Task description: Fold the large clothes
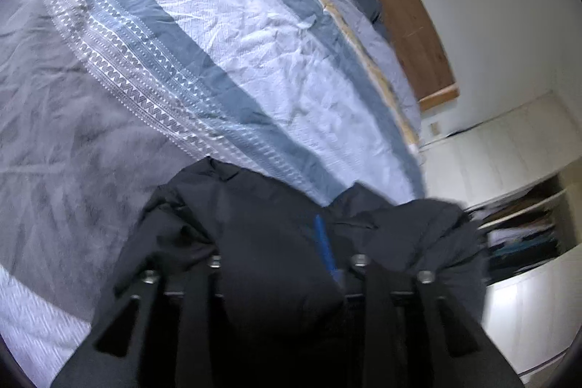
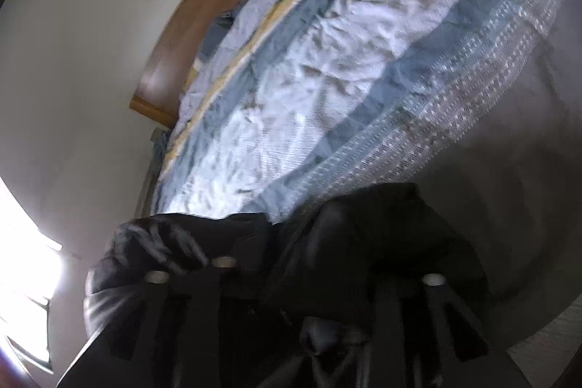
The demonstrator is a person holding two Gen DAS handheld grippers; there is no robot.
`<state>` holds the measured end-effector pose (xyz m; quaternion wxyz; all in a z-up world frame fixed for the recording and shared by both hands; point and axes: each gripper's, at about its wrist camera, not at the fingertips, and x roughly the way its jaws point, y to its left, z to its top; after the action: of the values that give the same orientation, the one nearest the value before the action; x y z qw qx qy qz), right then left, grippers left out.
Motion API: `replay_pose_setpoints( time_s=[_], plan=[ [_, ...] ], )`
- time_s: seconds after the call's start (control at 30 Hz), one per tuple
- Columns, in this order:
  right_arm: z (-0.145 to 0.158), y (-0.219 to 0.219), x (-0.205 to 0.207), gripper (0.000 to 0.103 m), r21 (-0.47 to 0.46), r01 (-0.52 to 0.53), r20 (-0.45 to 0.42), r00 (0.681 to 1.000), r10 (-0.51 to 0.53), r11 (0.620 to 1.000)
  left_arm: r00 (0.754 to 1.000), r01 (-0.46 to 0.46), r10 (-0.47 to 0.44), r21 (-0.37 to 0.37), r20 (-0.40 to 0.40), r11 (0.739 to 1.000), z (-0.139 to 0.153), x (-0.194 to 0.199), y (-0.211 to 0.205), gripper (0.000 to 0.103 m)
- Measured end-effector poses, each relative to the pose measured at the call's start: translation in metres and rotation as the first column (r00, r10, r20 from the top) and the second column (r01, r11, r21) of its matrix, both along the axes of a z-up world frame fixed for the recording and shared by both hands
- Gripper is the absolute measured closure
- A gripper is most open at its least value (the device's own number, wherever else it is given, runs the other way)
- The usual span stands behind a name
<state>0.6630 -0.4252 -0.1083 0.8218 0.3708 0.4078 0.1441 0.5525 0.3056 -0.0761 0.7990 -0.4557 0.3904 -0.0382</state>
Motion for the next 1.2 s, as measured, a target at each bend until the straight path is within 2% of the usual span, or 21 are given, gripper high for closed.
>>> replay_pose_setpoints(
  time_s=[0.03, 0.1, 0.17, 0.2, 0.27, 0.37, 0.43, 0.5, 0.63, 0.77, 0.87, 0.97, 1.03, 1.13, 1.17, 1.2],
  plan=[
    [0.008, -0.004, -0.005, 0.047, 0.017, 0.002, 0.02, 1.0, -0.002, 1.0, 1.0, -0.017, 0.018, -0.048, 0.018, 0.999, 0.008, -0.005, 0.006, 0.059],
    [0.018, -0.007, -0.009, 0.034, 0.046, 0.003, 0.039, 0.999, -0.005, 0.999, 0.997, -0.048, 0.056, -0.151, 0.048, 0.987, 0.019, -0.016, 0.018, 0.046],
    [0.034, -0.013, -0.015, 0.019, 0.047, 0.009, 0.051, 0.999, -0.012, 0.999, 0.992, -0.087, 0.106, -0.245, 0.065, 0.966, 0.031, -0.029, 0.031, 0.043],
    [0.046, -0.016, -0.02, 0.012, 0.017, 0.025, 0.061, 0.998, -0.026, 1.0, 0.99, -0.1, 0.124, -0.272, 0.072, 0.957, 0.038, -0.035, 0.036, 0.042],
    [0.062, -0.023, -0.028, 0.011, 0.026, 0.036, 0.081, 0.996, -0.038, 0.999, 0.986, -0.118, 0.145, -0.262, 0.087, 0.958, 0.057, -0.049, 0.045, 0.042],
    [0.089, -0.035, -0.045, 0.011, 0.037, 0.064, 0.108, 0.992, -0.068, 0.997, 0.981, -0.151, 0.168, -0.169, 0.092, 0.974, 0.09, -0.072, 0.053, 0.04],
    [0.11, -0.034, -0.056, 0.011, -0.001, 0.051, 0.134, 0.99, -0.051, 0.999, 0.985, -0.142, 0.146, -0.05, 0.089, 0.989, 0.115, -0.084, 0.047, 0.04],
    [0.126, -0.026, -0.068, 0.011, -0.058, 0.029, 0.157, 0.987, -0.019, 0.998, 0.991, -0.102, 0.096, 0.062, 0.089, 0.993, 0.133, -0.09, 0.03, 0.04],
    [0.143, 0.012, -0.092, 0.011, -0.169, -0.057, 0.186, 0.978, 0.089, 0.984, 0.997, -0.006, -0.011, 0.219, 0.079, 0.976, 0.146, -0.099, -0.023, 0.04],
    [0.141, 0.065, -0.114, 0.012, -0.289, -0.136, 0.195, 0.961, 0.197, 0.948, 0.991, 0.096, -0.12, 0.304, 0.062, 0.948, 0.133, -0.091, -0.083, 0.04],
    [0.132, 0.105, -0.121, 0.012, -0.356, -0.199, 0.187, 0.942, 0.278, 0.913, 0.975, 0.181, -0.215, 0.378, 0.049, 0.908, 0.127, -0.079, -0.129, 0.04],
    [0.118, 0.142, -0.115, 0.012, -0.416, -0.26, 0.16, 0.922, 0.352, 0.871, 0.953, 0.26, -0.303, 0.467, 0.018, 0.845, 0.12, -0.059, -0.174, 0.04],
    [0.104, 0.16, -0.103, 0.012, -0.447, -0.289, 0.123, 0.918, 0.378, 0.847, 0.943, 0.294, -0.331, 0.531, -0.028, 0.795, 0.111, -0.036, -0.199, 0.04],
    [0.082, 0.183, -0.076, 0.011, -0.512, -0.298, 0.06, 0.923, 0.38, 0.805, 0.938, 0.325, -0.33, 0.587, -0.102, 0.742, 0.095, 0.0, -0.218, 0.04],
    [0.073, 0.189, -0.064, 0.011, -0.526, -0.31, 0.031, 0.923, 0.382, 0.792, 0.935, 0.341, -0.329, 0.591, -0.132, 0.731, 0.088, 0.013, -0.221, 0.04],
    [0.068, 0.192, -0.055, 0.01, -0.535, -0.312, 0.014, 0.926, 0.377, 0.785, 0.935, 0.346, -0.324, 0.588, -0.147, 0.731, 0.083, 0.022, -0.223, 0.038]
  ],
)
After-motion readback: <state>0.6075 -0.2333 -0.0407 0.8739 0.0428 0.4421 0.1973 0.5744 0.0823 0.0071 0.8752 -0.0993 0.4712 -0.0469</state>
